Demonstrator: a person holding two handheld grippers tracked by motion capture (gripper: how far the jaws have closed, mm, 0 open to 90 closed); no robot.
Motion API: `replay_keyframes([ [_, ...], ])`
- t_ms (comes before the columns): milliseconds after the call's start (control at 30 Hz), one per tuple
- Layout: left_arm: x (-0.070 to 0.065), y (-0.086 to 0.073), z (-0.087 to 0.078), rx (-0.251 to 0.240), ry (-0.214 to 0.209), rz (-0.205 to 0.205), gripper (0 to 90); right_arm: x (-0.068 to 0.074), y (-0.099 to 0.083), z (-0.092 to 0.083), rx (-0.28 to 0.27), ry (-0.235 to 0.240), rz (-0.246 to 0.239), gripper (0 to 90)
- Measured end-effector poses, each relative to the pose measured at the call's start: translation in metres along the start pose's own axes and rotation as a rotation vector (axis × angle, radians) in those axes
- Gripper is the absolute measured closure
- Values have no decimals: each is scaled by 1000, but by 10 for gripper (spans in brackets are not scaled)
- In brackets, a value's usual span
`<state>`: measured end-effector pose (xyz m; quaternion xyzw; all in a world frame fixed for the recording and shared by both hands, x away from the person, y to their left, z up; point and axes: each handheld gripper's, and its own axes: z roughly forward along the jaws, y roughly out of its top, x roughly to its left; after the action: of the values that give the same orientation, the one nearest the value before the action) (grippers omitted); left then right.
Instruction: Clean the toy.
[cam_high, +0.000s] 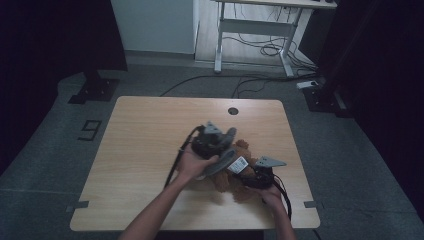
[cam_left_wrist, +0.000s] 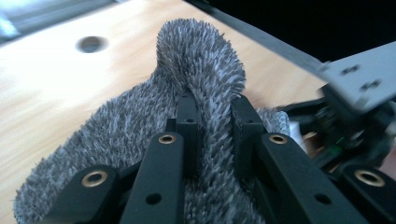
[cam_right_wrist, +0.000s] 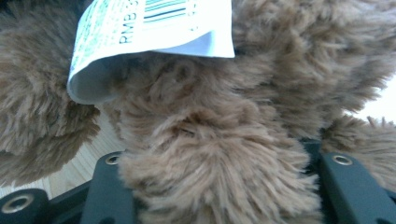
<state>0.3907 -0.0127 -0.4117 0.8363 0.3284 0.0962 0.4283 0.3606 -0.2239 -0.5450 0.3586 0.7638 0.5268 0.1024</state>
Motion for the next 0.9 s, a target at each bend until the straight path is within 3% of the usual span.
replay_keyframes([
  [67, -10, 5, 20, 39, -13, 18, 765, 0, 0, 0, 0, 0, -3, 448],
  [167, -18, 3, 46, 97, 11, 63, 763, 0, 0, 0, 2, 2, 0, 449],
  [233, -14, 0, 49, 79, -4, 30, 762, -2, 0, 0, 7, 5, 10, 449],
  [333, -6, -4, 41, 68, -8, -4, 763, -1, 0, 0, 6, 4, 5, 449],
  [433, 3, -9, 28, 72, 40, -4, 763, 1, 0, 1, 7, 0, 0, 449],
  [667, 38, -31, -3, 72, 120, -67, 763, 0, 0, 1, 7, 2, 3, 449],
  [900, 61, -55, -37, 35, 156, -93, 762, 0, 0, 1, 5, 3, 5, 448],
])
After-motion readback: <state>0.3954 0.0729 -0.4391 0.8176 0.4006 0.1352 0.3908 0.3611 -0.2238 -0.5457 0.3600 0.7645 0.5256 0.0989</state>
